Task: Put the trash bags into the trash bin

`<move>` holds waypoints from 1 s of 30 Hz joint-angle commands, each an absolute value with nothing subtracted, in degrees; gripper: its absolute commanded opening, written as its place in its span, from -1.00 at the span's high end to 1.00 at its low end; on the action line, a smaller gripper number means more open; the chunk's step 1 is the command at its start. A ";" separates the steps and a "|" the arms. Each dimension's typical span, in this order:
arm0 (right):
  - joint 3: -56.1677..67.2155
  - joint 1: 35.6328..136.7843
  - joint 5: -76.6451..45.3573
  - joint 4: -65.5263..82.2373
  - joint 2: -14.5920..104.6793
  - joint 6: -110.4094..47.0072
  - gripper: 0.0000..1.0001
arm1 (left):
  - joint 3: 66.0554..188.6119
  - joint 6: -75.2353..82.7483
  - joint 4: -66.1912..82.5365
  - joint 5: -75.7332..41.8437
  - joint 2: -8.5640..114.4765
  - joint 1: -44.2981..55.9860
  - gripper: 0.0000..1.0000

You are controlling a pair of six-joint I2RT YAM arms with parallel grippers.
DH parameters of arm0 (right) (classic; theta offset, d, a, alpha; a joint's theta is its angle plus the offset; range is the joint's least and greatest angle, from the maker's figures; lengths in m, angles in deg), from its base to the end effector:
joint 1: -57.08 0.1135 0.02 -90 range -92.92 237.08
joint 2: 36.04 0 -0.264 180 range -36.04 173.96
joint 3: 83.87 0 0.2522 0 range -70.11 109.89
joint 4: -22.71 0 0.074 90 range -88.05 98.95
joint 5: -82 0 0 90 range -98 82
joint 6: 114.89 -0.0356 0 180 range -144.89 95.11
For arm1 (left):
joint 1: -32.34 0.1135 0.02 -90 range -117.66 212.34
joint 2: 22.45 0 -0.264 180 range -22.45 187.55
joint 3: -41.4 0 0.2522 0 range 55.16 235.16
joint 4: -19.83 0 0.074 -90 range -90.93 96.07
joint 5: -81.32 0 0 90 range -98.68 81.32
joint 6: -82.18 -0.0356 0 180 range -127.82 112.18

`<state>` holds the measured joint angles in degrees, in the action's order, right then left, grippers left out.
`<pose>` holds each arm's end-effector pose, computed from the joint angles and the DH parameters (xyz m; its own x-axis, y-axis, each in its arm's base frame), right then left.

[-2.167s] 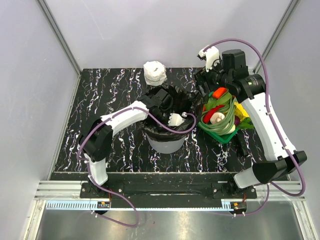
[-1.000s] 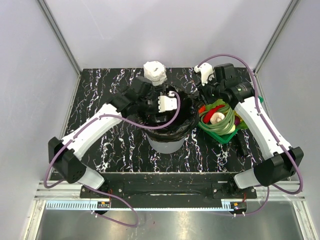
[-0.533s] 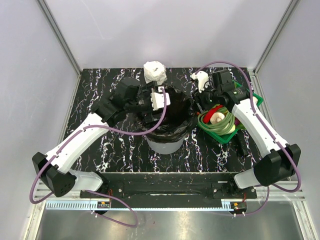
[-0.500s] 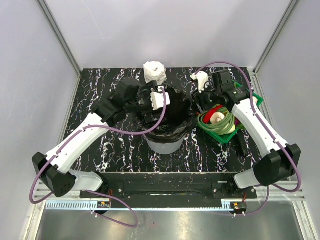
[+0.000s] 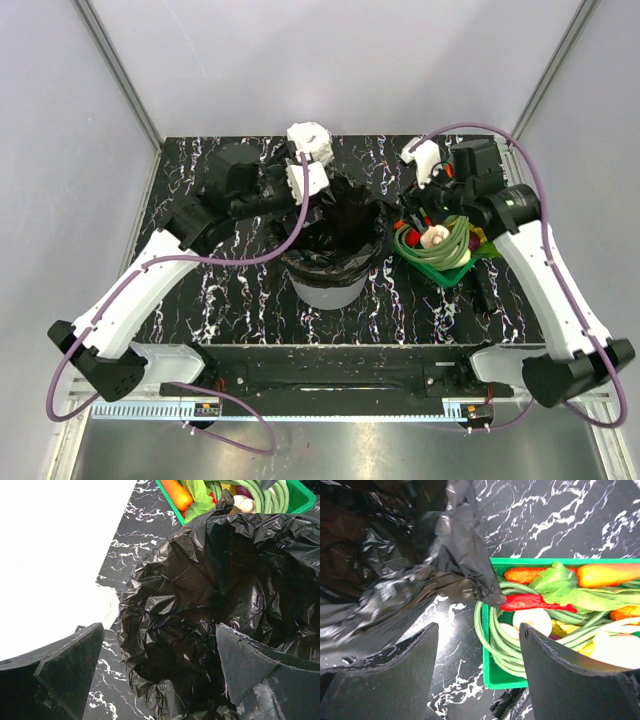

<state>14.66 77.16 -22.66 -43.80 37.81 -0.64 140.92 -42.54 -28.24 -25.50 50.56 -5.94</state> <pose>0.2378 0.0965 0.4001 -0.3619 -0.5554 -0.7487 -0.7216 0.6754 -0.1521 0.2048 -0.1748 0.4388 0.2210 0.5201 -0.8250 0.8254 0.3509 0.4423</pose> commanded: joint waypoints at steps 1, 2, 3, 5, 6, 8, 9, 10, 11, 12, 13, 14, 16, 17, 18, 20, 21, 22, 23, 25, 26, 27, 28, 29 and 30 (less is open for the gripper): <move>18.40 77.03 -27.15 -51.24 31.65 3.23 -0.43 | 143.49 -40.61 -29.61 -22.84 47.16 -5.71 -0.98; 18.05 77.12 -29.34 -52.56 30.94 3.59 -0.43 | 143.32 -40.35 -30.05 -22.57 46.81 -5.63 -0.98; 17.61 77.12 -31.62 -53.53 30.33 4.03 -0.43 | 143.14 -40.26 -30.58 -22.57 46.29 -5.71 -0.98; 15.94 77.12 -35.84 -54.41 29.27 4.47 -0.44 | 142.97 -39.90 -31.54 -22.05 45.14 -5.71 -0.98; 14.98 77.21 -37.87 -54.42 28.92 4.73 -0.45 | 142.88 -39.90 -32.16 -21.78 44.70 -5.71 -0.98; 13.48 77.30 -40.60 -54.59 28.65 5.26 -0.45 | 142.88 -39.55 -32.95 -20.47 43.65 -5.54 -0.98; 12.52 77.38 -41.39 -54.33 28.74 5.52 -0.45 | 142.88 -39.64 -33.39 -19.94 43.12 -5.62 -0.98; 11.98 77.38 -42.18 -53.63 28.74 5.61 -0.45 | 142.71 -39.47 -33.65 -19.41 42.68 -5.54 -0.98; 11.11 77.38 -42.98 -52.93 28.65 5.70 -0.45 | 142.70 -39.29 -33.92 -19.06 42.16 -5.54 -0.98; 9.80 77.47 -43.59 -51.79 28.65 5.53 -0.45 | 142.62 -39.46 -34.27 -18.71 41.89 -5.36 -0.98; 9.17 77.56 -44.03 -50.91 28.74 5.44 -0.45 | 142.44 -39.55 -34.53 -18.62 41.54 -5.27 -0.98; 8.65 77.56 -44.47 -49.95 28.91 5.35 -0.45 | 142.27 -39.81 -34.97 -18.27 41.19 -5.10 -0.98; 7.76 77.74 -45.35 -48.71 29.61 5.08 -0.44 | 141.65 -40.43 -35.59 -17.91 40.57 -4.57 -0.98; 7.33 77.91 -45.79 -48.01 29.88 5.00 -0.44 | 141.30 -40.52 -35.77 -17.91 40.31 -4.22 -0.98; 6.89 78.09 -46.06 -47.48 30.23 4.74 -0.43 | 141.04 -40.61 -36.03 -17.91 39.96 -3.96 -0.98; 6.01 78.35 -46.50 -45.90 30.32 4.21 -0.42 | 140.16 -40.78 -36.12 -17.65 38.99 -3.52 -0.98; 5.57 78.61 -46.50 -45.20 30.41 3.60 -0.39 | 139.72 -40.96 -36.21 -17.65 38.46 -3.17 -0.98; 5.13 78.96 -46.50 -44.41 30.50 3.24 -0.36 | 139.28 -41.04 -36.03 -17.47 38.11 -2.90 -0.98; 4.86 79.31 -46.15 -44.05 30.50 2.98 -0.29 | 138.75 -41.31 -35.86 -17.30 37.85 -2.47 -0.98; 4.07 79.93 -45.71 -42.91 30.76 2.54 -0.10 | 137.96 -41.57 -35.68 -17.03 37.49 -1.59 -0.98; 3.72 80.11 -45.45 -42.64 30.67 2.45 0.00 | 137.52 -41.57 -35.51 -17.12 37.32 -1.15 -0.98; 3.28 80.28 -45.27 -42.21 30.58 2.27 0.08 | 137.17 -41.66 -35.42 -17.30 37.32 -0.71 -0.98; 3.02 80.37 -45.27 -41.94 30.58 2.10 0.17 | 136.91 -41.66 -35.33 -17.64 37.05 -0.53 -0.98; 2.84 80.46 -45.01 -41.76 30.41 2.01 0.25 | 136.73 -41.75 -35.24 -17.82 37.05 -0.18 -0.98; 2.66 80.46 -45.09 -41.76 30.50 1.92 0.34 | 136.64 -41.75 -35.15 -18.17 36.97 0.08 -0.98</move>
